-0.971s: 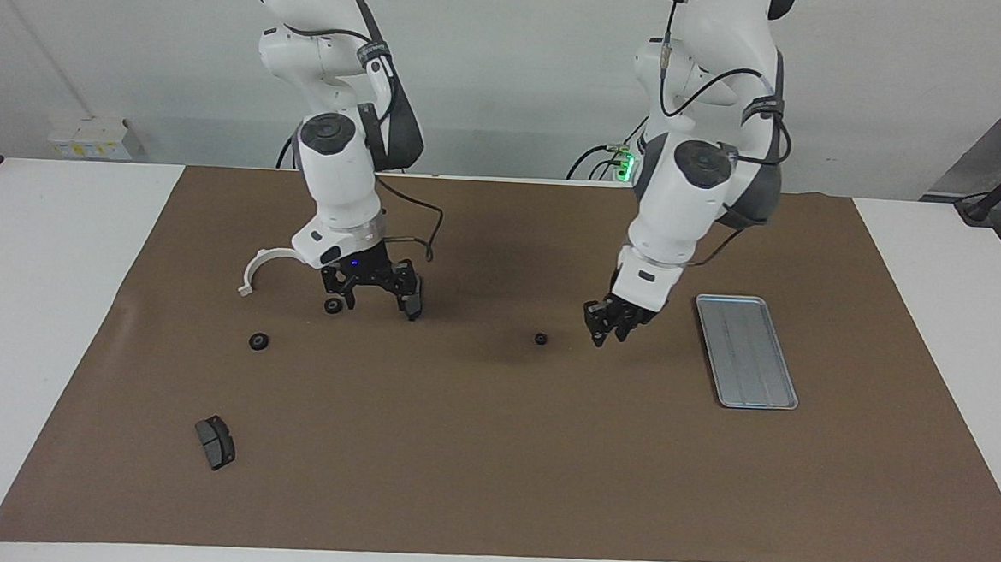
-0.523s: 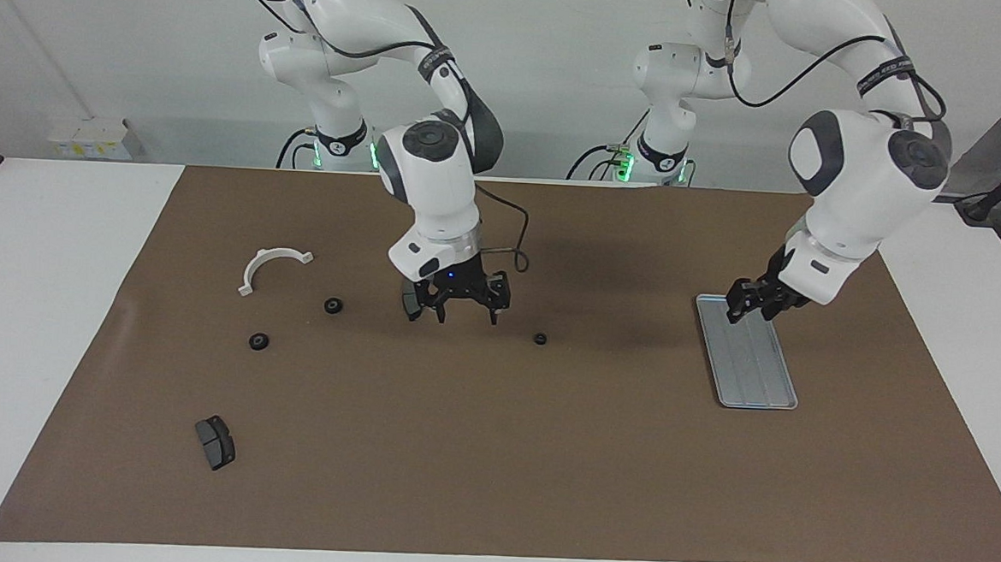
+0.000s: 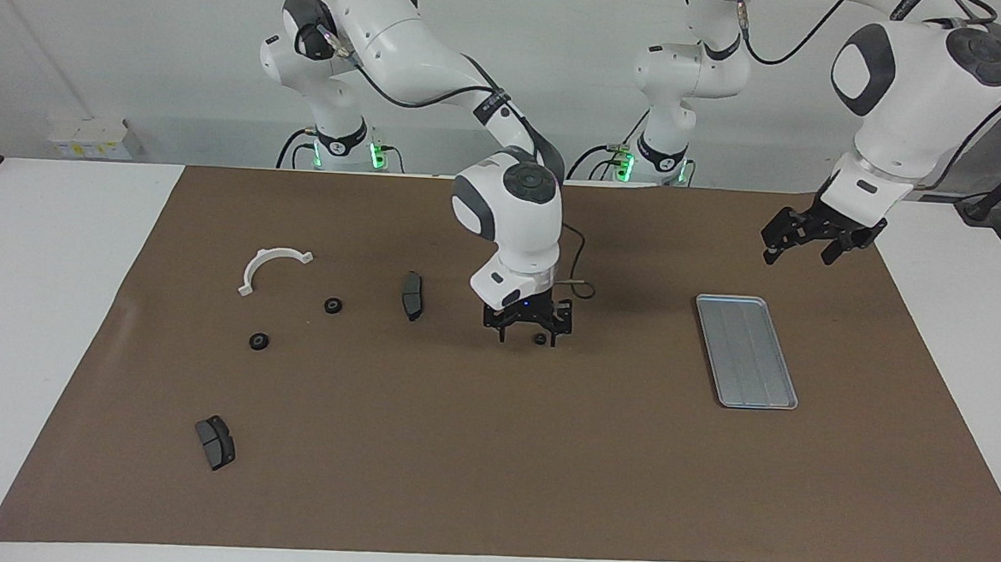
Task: Place bearing gear from tray to pile
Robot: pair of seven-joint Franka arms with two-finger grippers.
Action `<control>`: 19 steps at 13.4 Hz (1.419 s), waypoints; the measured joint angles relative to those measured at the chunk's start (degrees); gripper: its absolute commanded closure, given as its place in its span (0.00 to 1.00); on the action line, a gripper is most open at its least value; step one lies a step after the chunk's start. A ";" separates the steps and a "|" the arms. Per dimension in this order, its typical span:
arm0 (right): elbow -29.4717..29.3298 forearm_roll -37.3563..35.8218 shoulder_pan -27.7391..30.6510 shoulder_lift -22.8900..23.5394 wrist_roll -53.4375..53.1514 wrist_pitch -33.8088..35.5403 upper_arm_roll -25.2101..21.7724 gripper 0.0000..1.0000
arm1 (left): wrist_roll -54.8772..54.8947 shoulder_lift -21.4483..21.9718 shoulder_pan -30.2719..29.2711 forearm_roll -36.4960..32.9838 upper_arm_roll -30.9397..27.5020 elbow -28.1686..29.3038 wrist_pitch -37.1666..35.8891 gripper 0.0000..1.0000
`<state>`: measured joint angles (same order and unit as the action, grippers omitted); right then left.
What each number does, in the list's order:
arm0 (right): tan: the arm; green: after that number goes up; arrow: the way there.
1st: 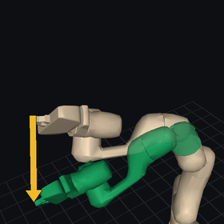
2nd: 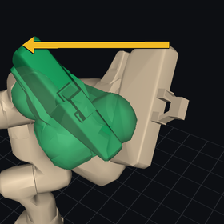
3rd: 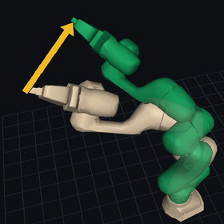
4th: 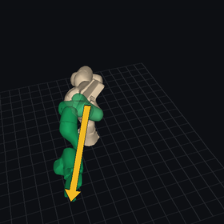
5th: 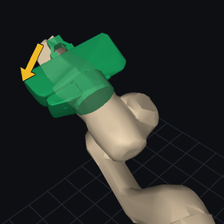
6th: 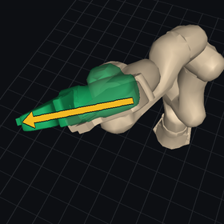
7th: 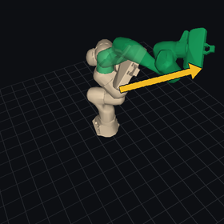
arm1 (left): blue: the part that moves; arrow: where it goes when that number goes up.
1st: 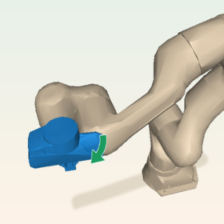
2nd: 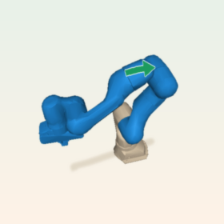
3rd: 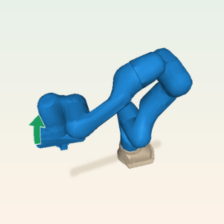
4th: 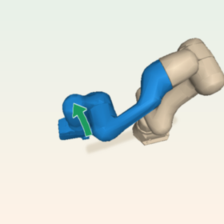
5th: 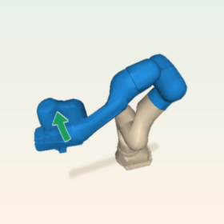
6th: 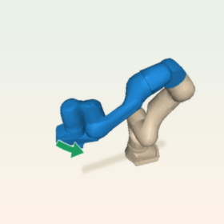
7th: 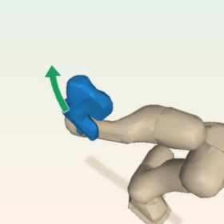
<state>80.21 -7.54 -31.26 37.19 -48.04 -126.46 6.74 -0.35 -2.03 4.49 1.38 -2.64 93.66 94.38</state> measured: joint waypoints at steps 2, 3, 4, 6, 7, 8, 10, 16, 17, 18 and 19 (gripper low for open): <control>-1.08 -0.64 -0.66 1.25 -0.30 -1.04 0.00 0.15 | 0.09 -0.46 0.28 -0.09 0.18 -4.47 -5.63 0.00; -0.98 -0.65 -0.83 1.43 -0.30 -1.20 0.01 0.20 | 0.11 -0.84 0.50 -0.43 0.27 -5.96 -7.06 0.00; -0.67 -0.71 -1.08 1.61 -0.30 -1.43 0.01 0.23 | 0.15 -1.24 0.64 -0.90 0.47 -6.74 -7.51 0.00; 0.18 -1.16 -1.82 2.03 -0.30 -1.76 0.01 0.28 | 0.34 -2.09 1.49 -1.38 0.72 -7.13 -7.52 0.00; 0.82 -1.39 -2.32 2.13 -0.30 -2.10 0.01 0.30 | 0.34 -2.47 2.03 -1.70 0.80 -7.13 -7.52 0.00; 1.46 -1.56 -2.83 2.23 -0.30 -2.57 0.00 0.31 | 0.34 -2.84 2.39 -2.00 0.82 -7.10 -7.52 0.00; 2.13 -1.69 -3.42 2.30 -0.30 -3.03 0.00 0.37 | 0.34 -3.51 2.64 -2.18 0.82 -6.72 -7.42 0.00; 2.99 -1.72 -3.90 2.29 -0.30 -3.01 -0.01 0.45 | 0.43 -2.61 2.64 -2.19 0.80 -1.80 -6.71 0.00; 3.52 -1.72 -3.91 2.29 -0.30 -3.18 -0.03 0.45 | 0.43 -2.25 2.64 -2.19 0.79 -1.06 -6.05 0.00; 4.06 -1.75 -3.86 2.26 -0.30 -3.94 -0.12 0.49 | 0.44 -1.98 2.64 -2.19 0.78 -0.69 -5.56 0.00; 4.44 -1.76 -3.81 2.09 -0.30 -4.33 -0.15 0.58 | 0.44 -1.74 2.64 -2.19 0.76 -0.50 -5.18 0.00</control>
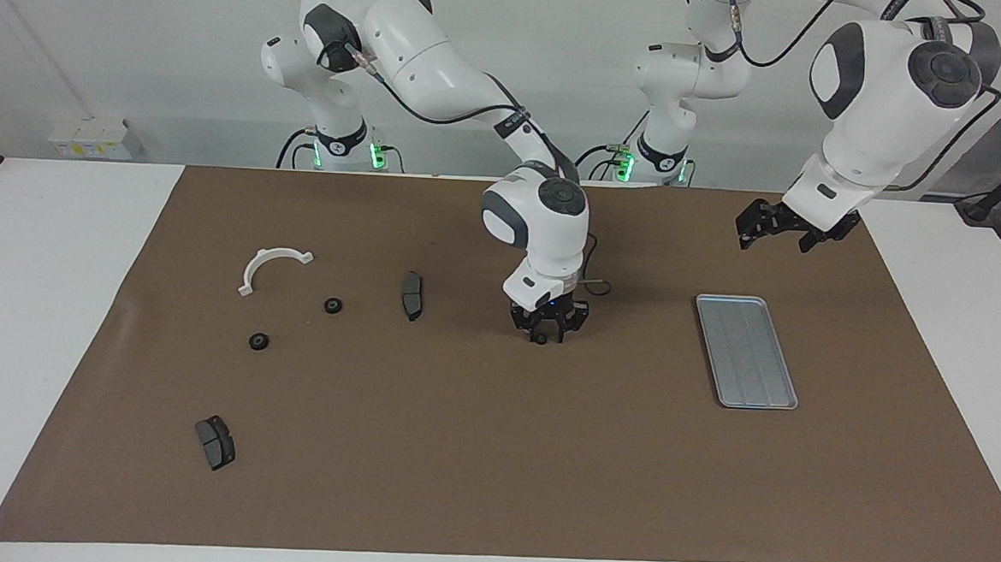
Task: Place bearing gear from tray to pile
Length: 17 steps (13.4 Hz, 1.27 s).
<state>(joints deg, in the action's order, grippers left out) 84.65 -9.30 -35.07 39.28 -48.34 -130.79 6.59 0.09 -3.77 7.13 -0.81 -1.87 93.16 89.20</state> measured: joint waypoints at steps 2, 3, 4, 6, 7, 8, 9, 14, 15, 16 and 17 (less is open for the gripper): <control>0.52 -0.01 0.04 -0.31 0.00 -0.40 -0.11 0.82 | 0.00 0.28 0.00 0.00 -0.02 0.11 1.94 0.00; 0.65 -0.03 0.05 -0.44 0.00 -0.43 -0.18 0.93 | 0.00 0.30 0.00 0.00 -0.06 0.13 3.61 0.00; 0.69 -0.03 0.07 -0.57 0.00 -0.43 -0.30 1.00 | 0.00 0.31 -0.01 0.00 -0.10 0.13 5.24 0.00; 0.71 -0.02 0.06 -0.91 -0.05 -0.43 -0.32 1.00 | 0.00 0.40 -0.01 0.00 -0.10 0.13 6.95 0.00; 0.78 -0.02 0.15 -0.90 -0.05 -0.45 -0.47 1.00 | 0.00 0.44 -0.01 0.00 -0.09 0.13 7.33 0.00; 0.76 -0.02 0.45 -0.94 -0.05 -0.60 -0.74 1.00 | 0.00 0.47 -0.01 0.00 -0.08 0.14 7.79 0.00; 0.74 -0.03 1.24 -1.21 -0.05 -0.95 -1.05 1.00 | 0.00 0.47 0.00 0.00 -0.06 0.16 8.11 0.00; 1.11 -0.08 12.18 -4.46 6.74 -1.21 -1.29 1.00 | 0.00 0.47 0.00 0.00 -0.08 0.23 8.25 0.00; 1.47 -0.08 14.92 -4.93 9.52 -1.21 -1.31 1.00 | -0.01 0.48 -0.02 0.00 -0.12 0.23 8.25 0.00; 1.82 -0.08 17.49 -5.16 12.23 -1.21 -1.29 1.00 | -0.01 0.53 -0.07 0.00 -0.20 0.23 8.24 0.00; 2.18 -0.08 19.97 -5.19 15.01 -1.21 -1.27 1.00 | -0.01 0.62 -0.13 0.00 -0.32 0.23 8.22 0.00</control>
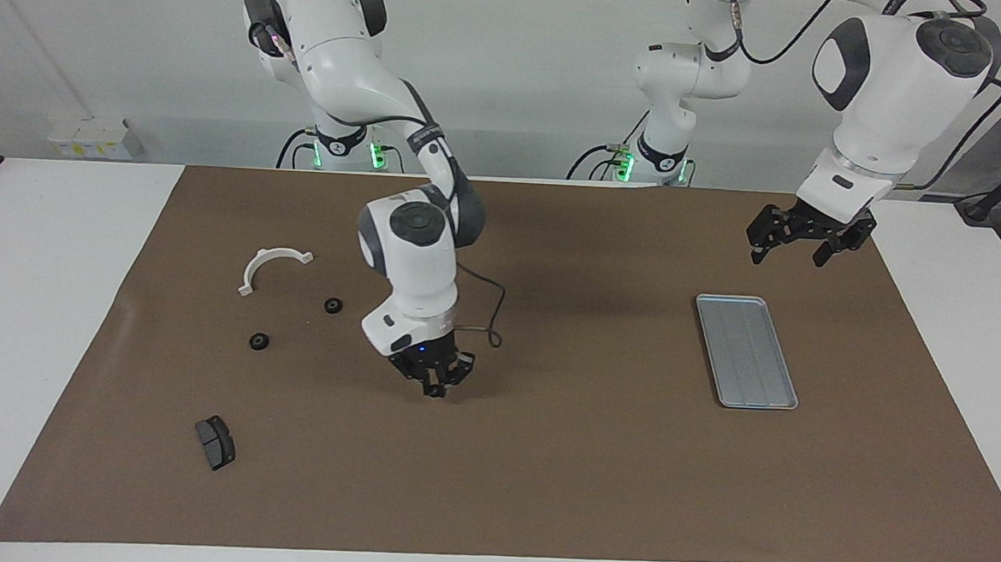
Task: Place bearing gear from tray to pile
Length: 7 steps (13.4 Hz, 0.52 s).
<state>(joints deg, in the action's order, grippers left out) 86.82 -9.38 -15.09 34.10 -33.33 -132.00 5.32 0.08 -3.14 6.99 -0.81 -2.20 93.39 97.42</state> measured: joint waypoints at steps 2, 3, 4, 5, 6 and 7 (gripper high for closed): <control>0.85 0.02 4.94 0.01 5.73 0.00 0.07 1.00 | 0.00 0.18 -0.09 0.00 -0.29 0.00 0.00 0.00; 1.18 0.24 7.11 0.01 8.30 0.00 0.14 1.00 | 0.00 0.25 -0.13 0.00 -0.40 0.00 0.00 0.00; 1.43 0.73 8.95 0.01 10.63 0.00 0.19 1.00 | 0.00 0.28 -0.20 0.00 -0.50 0.00 0.00 0.00; 1.69 1.64 10.45 0.02 12.77 0.00 0.24 1.00 | 0.00 0.30 -0.29 0.00 -0.59 0.00 0.00 0.00; 1.88 2.27 11.55 0.06 14.11 0.00 0.27 0.99 | 0.00 0.30 -0.39 0.00 -0.63 0.00 0.00 0.00; 2.03 2.57 12.49 0.18 15.12 0.00 0.30 0.91 | 0.00 0.30 -0.45 0.00 -0.63 0.00 0.00 0.00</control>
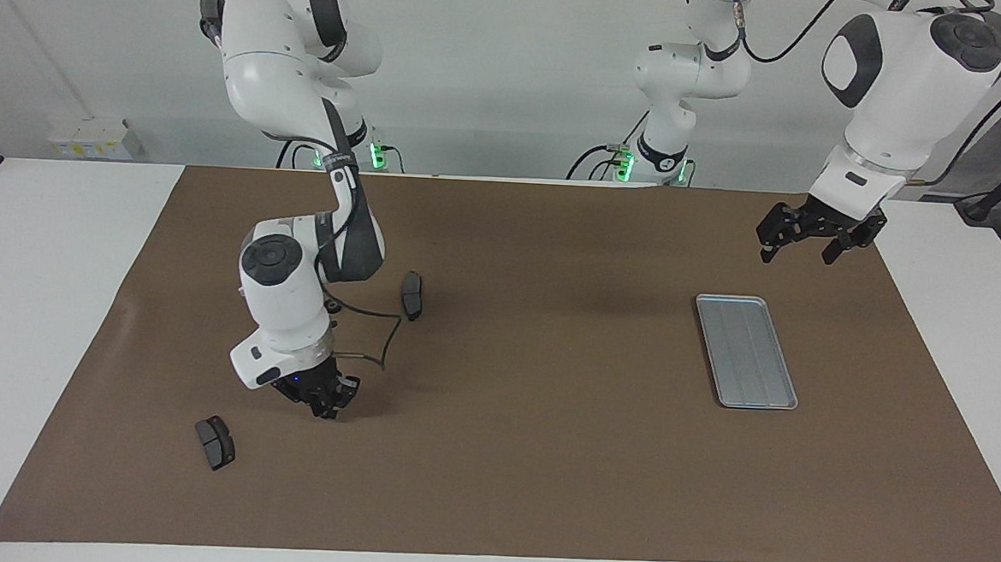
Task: Place bearing gear from tray to pile
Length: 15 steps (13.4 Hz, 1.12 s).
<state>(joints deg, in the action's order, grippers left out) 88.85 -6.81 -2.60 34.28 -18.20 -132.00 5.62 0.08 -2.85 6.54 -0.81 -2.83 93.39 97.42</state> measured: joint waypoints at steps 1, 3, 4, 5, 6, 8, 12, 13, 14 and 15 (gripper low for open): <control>0.13 0.08 0.70 0.18 0.67 0.00 0.02 0.88 | 0.00 0.00 0.00 0.00 0.00 0.00 0.00 0.00; 0.32 0.09 1.70 0.56 0.89 0.00 0.03 0.45 | 0.00 0.00 0.00 0.00 0.00 0.00 0.00 0.00; 0.33 0.09 2.09 0.69 0.91 0.00 0.04 0.12 | 0.00 0.00 0.00 0.00 0.00 0.00 0.00 0.00; 0.31 0.09 2.27 0.69 0.91 0.00 0.04 0.00 | 0.00 0.00 0.00 0.00 0.00 0.00 0.00 0.00; 0.23 0.09 2.32 0.69 0.91 0.00 0.04 0.00 | 0.00 0.00 -0.01 0.00 0.00 0.00 0.00 0.00; 0.01 0.10 2.35 0.45 0.91 0.00 0.05 0.00 | 0.00 0.03 -0.01 0.00 0.00 0.00 0.00 0.00; -0.33 0.10 2.73 -4.45 0.92 5.02 0.06 0.00 | 0.00 0.10 -0.01 0.00 0.00 0.00 0.00 0.00; -0.30 0.10 2.73 -6.74 0.92 7.80 0.14 0.00 | 0.00 0.12 -0.01 0.00 0.00 0.00 0.00 0.00; -0.16 0.10 2.73 -9.24 0.92 10.65 0.31 0.00 | 0.00 0.13 -0.01 0.00 0.00 0.00 0.00 0.00; 0.06 0.10 2.71 -11.60 0.92 13.23 0.52 0.00 | 0.00 0.14 -0.01 0.00 0.00 0.00 0.00 0.00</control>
<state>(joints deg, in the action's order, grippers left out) 88.91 -6.71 0.11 22.68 -17.28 -118.77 6.14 0.08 -2.70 6.53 -0.81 -2.83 93.39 97.42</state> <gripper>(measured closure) 0.000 0.000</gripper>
